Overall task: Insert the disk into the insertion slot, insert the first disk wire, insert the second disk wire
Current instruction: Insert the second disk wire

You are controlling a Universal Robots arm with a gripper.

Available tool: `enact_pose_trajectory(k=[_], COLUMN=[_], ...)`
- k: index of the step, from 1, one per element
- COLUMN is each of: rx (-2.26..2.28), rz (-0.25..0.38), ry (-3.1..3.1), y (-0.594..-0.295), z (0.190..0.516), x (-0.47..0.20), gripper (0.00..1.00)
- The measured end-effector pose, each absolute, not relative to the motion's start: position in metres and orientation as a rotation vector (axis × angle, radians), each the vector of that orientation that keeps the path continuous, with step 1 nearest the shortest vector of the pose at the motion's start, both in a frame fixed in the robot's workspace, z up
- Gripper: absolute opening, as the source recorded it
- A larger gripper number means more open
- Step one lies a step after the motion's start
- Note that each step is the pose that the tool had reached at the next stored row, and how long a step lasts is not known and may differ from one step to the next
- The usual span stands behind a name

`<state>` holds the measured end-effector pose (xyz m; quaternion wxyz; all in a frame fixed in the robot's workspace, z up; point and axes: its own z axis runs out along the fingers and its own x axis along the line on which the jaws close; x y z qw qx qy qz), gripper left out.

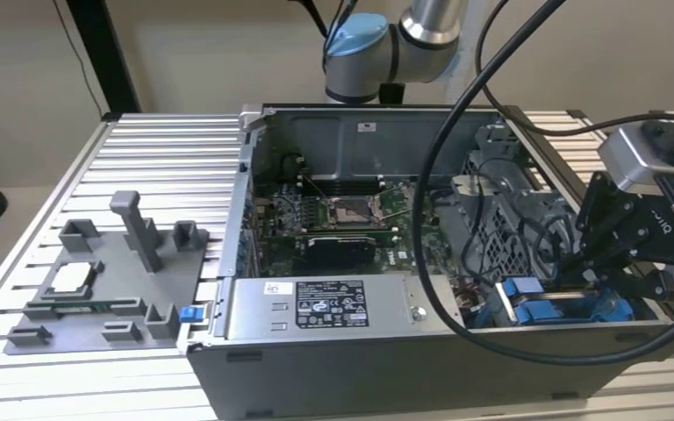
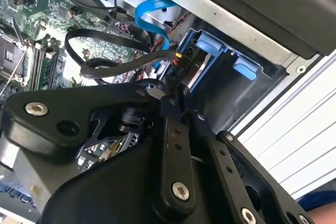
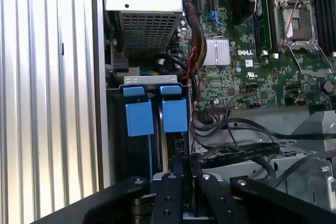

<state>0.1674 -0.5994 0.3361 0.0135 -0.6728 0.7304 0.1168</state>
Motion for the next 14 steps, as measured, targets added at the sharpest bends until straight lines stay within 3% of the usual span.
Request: enact_pose_trajectory(k=[14], rx=[-2.094], rz=[0.366], ry=[2.273], y=[-0.5994], z=[0.3342], x=[0.1673], gripper=[0.00])
